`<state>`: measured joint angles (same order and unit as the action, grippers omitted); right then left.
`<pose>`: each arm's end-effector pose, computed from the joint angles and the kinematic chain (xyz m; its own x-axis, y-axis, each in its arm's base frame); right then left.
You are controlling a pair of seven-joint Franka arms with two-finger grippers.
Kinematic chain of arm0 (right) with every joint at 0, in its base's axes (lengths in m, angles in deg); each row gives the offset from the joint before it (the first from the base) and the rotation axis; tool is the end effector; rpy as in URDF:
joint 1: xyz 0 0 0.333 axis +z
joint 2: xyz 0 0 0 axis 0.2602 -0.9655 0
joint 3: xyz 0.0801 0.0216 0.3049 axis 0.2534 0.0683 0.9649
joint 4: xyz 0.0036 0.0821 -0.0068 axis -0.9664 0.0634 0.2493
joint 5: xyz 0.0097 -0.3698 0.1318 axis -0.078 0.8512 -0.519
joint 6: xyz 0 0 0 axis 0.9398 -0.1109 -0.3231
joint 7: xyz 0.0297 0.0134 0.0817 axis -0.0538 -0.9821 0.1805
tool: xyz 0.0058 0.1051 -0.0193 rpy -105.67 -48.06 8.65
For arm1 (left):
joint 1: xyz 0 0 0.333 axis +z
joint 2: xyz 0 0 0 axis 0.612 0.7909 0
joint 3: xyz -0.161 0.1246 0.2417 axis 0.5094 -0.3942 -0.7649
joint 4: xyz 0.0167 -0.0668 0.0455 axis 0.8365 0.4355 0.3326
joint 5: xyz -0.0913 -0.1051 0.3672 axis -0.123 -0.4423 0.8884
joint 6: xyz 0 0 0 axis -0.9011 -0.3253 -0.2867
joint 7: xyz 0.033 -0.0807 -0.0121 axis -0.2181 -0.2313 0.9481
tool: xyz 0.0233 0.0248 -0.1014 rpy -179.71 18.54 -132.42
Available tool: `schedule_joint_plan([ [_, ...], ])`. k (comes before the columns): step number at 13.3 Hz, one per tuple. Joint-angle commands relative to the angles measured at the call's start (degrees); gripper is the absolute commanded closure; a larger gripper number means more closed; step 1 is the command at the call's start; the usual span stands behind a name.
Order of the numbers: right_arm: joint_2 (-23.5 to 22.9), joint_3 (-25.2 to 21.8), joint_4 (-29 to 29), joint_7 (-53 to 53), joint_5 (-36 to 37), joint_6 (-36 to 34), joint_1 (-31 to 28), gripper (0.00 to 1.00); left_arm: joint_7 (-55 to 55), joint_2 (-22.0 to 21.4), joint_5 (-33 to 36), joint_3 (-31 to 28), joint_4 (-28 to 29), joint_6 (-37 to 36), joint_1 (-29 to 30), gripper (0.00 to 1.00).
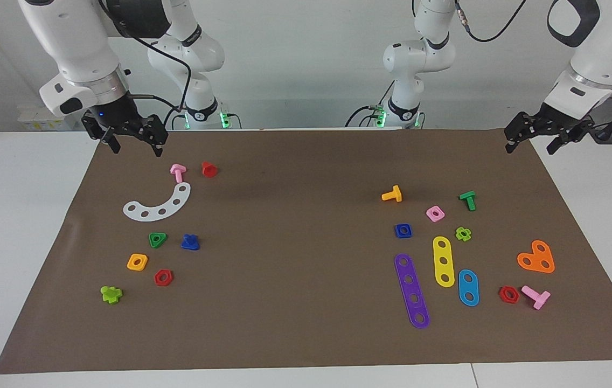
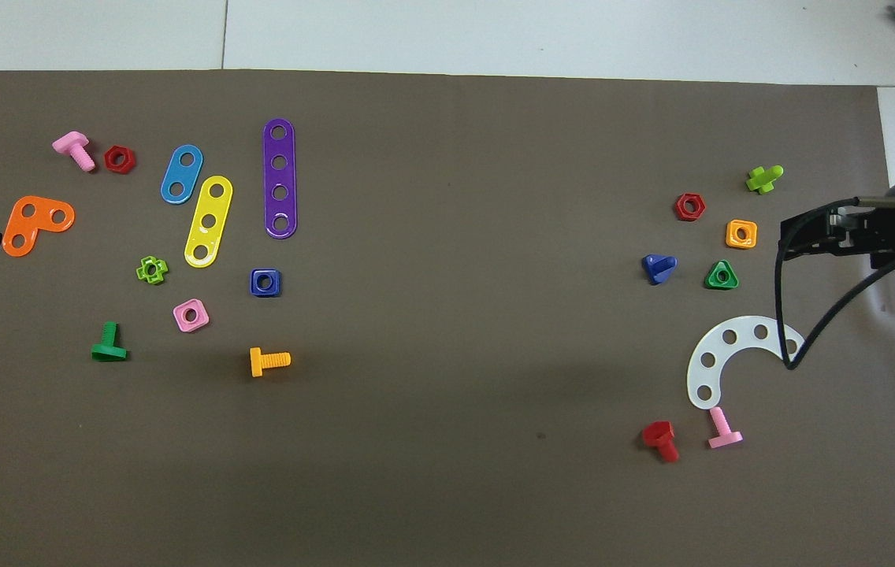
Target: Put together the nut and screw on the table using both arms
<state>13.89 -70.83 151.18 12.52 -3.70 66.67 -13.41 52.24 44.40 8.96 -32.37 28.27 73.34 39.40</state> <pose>0.5592 0.0226 0.6205 0.9933 -0.1143 -0.0150 -0.1139 -0.9931 0.0295 0.5722 0.0312 0.6297 0.9894 -0.1440 -0.0198 -0.1444 -0.9893 -0.0187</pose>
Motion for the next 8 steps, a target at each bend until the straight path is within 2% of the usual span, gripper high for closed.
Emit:
schedule_joint_plan([
  [1, 1.41, 0.37, 1.71, 0.81, -1.20, 0.36, -0.98, 0.00, -0.58, -1.57, 0.76, -0.48, 2.02, 0.74, -0.61, 0.00],
  [3, 1.41, 0.37, 1.71, 1.60, -1.20, 0.36, -0.97, 0.00, -0.23, -1.92, 0.76, -0.48, 2.72, 1.00, -0.70, 0.00],
  [8, 1.41, 0.46, 1.63, 1.69, -1.38, 0.36, -0.63, 0.00, 0.12, -6.05, 0.68, -0.39, 12.91, 7.33, -2.45, 0.00],
])
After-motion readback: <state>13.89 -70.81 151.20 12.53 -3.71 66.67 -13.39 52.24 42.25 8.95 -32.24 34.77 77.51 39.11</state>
